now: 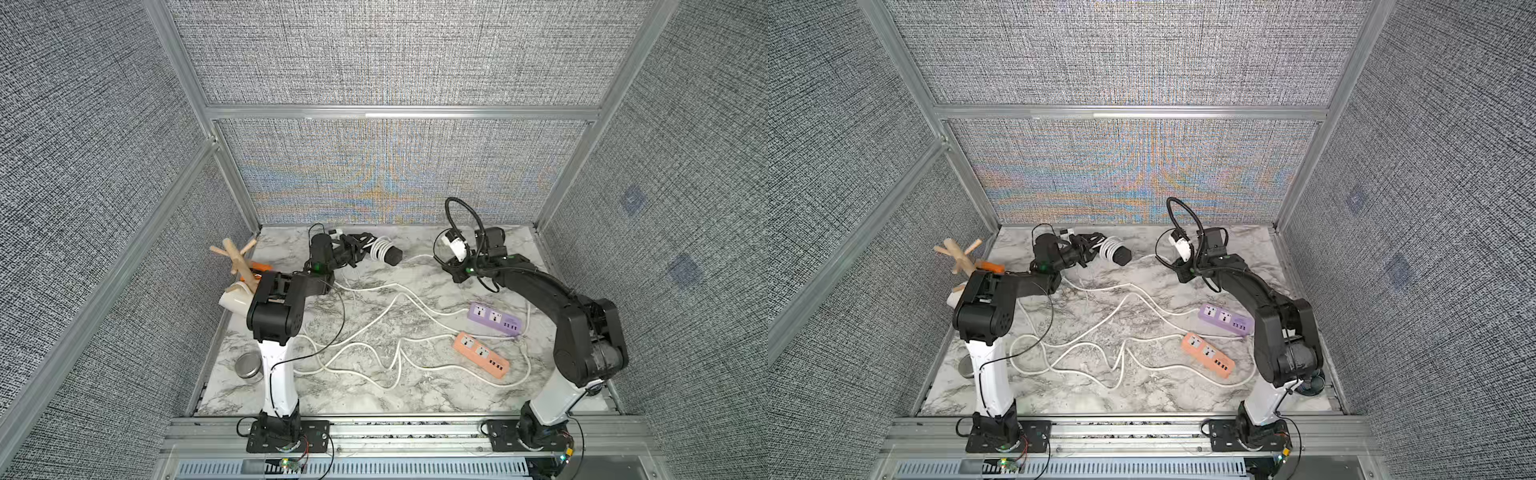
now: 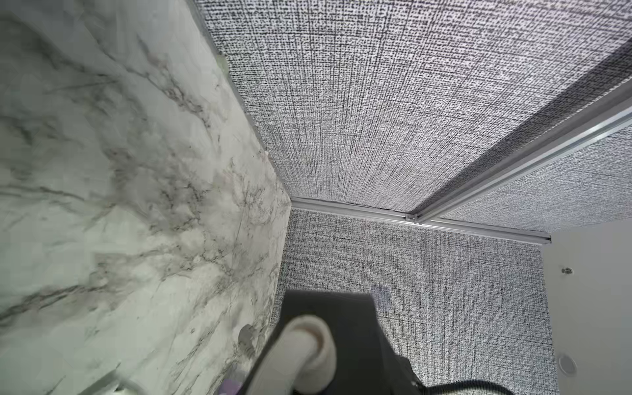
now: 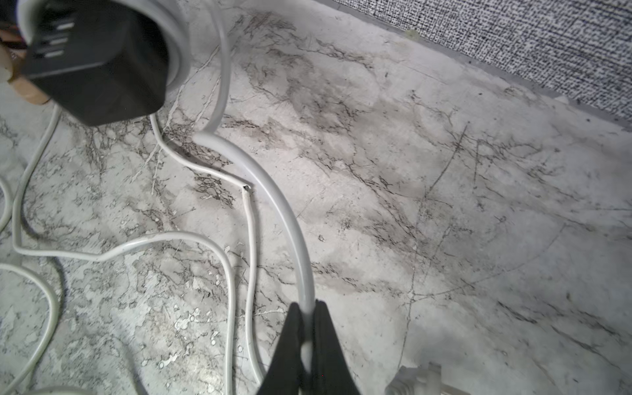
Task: Unwrap the cord wrapped around the power strip
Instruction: Unwrap the power cord from the power strip.
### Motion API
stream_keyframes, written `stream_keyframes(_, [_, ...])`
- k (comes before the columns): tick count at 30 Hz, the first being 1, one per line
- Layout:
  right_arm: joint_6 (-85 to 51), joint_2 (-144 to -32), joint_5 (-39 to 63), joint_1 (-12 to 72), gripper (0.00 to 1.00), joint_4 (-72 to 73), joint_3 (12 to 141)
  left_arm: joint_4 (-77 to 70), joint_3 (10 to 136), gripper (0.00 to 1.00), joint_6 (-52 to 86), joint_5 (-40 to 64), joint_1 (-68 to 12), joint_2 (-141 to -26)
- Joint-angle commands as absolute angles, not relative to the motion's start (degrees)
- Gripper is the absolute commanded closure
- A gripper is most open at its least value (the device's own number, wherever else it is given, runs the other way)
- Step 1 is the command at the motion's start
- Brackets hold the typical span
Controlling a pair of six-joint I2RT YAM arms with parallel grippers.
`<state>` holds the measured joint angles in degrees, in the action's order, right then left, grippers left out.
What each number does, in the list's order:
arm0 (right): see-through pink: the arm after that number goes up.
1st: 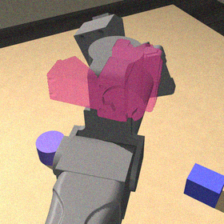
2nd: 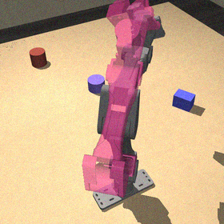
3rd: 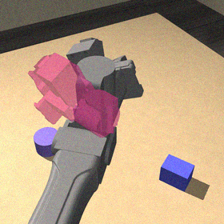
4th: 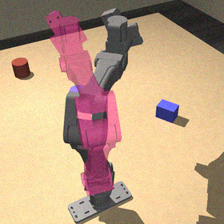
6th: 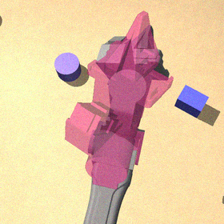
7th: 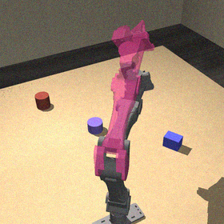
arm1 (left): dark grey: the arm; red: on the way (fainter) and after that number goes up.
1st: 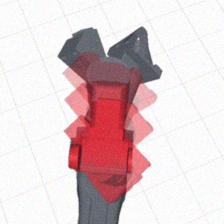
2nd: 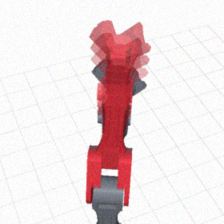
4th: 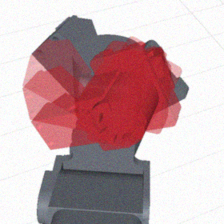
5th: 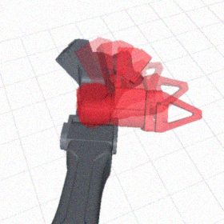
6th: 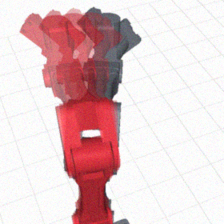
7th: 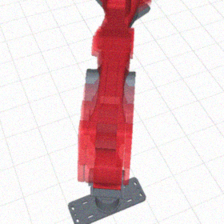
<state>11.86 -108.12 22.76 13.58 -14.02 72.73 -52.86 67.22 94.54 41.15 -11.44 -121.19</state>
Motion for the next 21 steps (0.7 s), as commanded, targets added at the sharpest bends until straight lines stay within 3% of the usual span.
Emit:
stream_keyframes(1, [8.3,-109.3,22.0,12.3,1.00,-10.8,72.7,-62.1,64.6,1.00,97.1,43.1,-10.1,-120.6])
stream_keyframes(6, [8.9,-111.0,18.5,11.7,1.00,-10.4,71.3,-71.9,62.7,1.00,104.2,42.3,-8.5,-122.9])
stream_keyframes(14, [10.4,-110.9,5.4,11.7,1.00,-13.1,71.7,-65.1,62.1,1.00,98.3,43.6,-8.5,-120.4])
stream_keyframes(18, [12.5,-110.6,12.6,11.8,1.00,-9.2,68.6,-59.1,61.8,1.00,93.3,45.8,-9.5,-118.5])
stream_keyframes(20, [12.7,-110.6,19.3,11.7,0.86,-5.9,65.9,-55.1,61.8,1.00,90.3,46.2,-10.0,-117.1])
stream_keyframes(21, [13.8,-110.7,21.1,11.8,0.73,-6.2,65.6,-54.0,61.8,1.00,89.5,46.4,-10.1,-116.5])
